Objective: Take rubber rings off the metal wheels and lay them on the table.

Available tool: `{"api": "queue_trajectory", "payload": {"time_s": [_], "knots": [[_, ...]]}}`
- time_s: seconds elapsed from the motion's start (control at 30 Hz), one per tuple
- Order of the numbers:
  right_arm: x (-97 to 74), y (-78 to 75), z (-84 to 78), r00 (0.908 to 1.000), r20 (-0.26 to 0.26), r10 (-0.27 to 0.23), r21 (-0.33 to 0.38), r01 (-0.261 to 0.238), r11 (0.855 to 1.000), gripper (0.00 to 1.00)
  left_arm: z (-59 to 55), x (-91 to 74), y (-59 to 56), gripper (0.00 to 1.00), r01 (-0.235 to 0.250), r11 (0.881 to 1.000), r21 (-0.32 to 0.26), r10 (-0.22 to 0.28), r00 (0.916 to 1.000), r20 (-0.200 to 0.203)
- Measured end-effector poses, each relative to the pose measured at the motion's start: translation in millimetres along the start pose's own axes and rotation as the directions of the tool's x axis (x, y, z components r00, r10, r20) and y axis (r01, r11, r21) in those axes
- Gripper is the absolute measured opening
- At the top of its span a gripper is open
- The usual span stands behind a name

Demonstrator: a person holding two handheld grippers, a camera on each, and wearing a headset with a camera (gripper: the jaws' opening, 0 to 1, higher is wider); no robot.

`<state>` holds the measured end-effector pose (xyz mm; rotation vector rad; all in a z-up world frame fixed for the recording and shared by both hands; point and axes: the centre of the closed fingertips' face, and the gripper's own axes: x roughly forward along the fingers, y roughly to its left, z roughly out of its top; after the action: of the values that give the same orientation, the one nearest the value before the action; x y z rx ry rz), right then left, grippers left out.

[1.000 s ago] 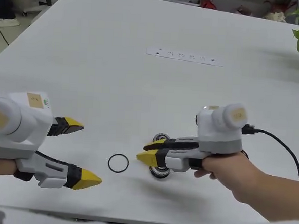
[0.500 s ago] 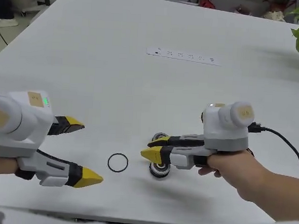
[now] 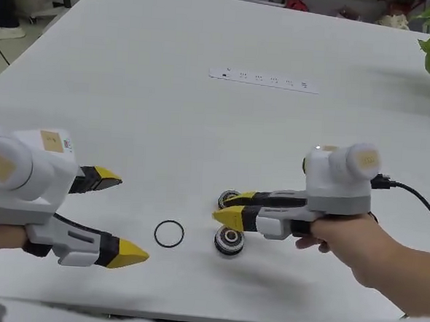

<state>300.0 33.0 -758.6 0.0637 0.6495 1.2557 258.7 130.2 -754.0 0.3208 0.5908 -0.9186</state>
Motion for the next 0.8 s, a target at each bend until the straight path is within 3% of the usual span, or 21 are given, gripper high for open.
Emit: {"api": "queue_trajectory", "payload": {"time_s": [0.8], "knots": [[-21.7, -11.2, 0.2, 0.9992, 0.017, -0.035, -0.008, 0.035, 0.999, 0.21, 11.1, 8.5, -1.4, 0.73, 0.019, 1.000, 0.024, -0.019, 0.9998, -0.004]]}}
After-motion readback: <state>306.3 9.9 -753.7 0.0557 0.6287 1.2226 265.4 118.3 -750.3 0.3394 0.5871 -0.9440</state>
